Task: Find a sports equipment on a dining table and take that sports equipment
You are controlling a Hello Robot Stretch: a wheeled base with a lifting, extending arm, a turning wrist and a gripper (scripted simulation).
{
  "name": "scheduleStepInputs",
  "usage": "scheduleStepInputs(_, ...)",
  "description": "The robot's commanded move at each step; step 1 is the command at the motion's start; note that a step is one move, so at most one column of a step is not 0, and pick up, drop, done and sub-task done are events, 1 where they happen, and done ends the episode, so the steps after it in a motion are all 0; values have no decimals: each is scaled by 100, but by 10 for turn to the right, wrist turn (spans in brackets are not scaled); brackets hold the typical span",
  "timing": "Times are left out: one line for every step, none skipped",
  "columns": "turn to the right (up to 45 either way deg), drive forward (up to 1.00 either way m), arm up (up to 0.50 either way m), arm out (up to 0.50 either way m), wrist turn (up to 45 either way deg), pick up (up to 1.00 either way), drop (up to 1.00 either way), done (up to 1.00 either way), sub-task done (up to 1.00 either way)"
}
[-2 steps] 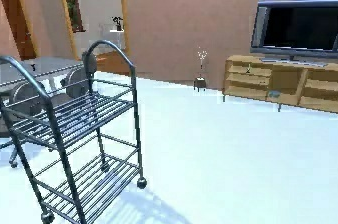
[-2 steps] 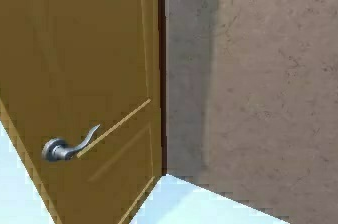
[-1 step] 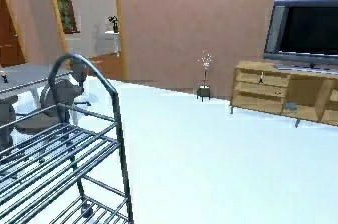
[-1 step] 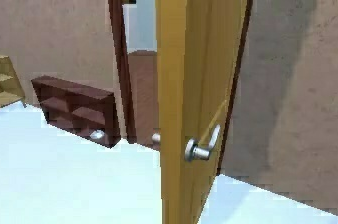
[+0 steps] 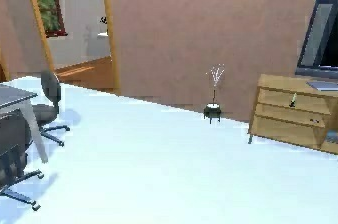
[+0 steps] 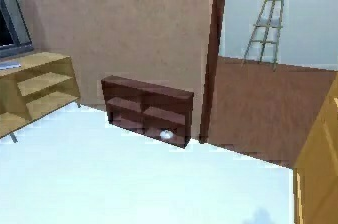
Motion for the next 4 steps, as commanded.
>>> scheduleStepInputs(270,0,0,0,0,0,0,0,0)
scheduleStepInputs(0,5,0,0,0,0,0,0,0)
scheduleStepInputs(180,0,0,0,0,0,0,0,0)
scheduleStepInputs(0,45,0,0,0,0,0,0,0)
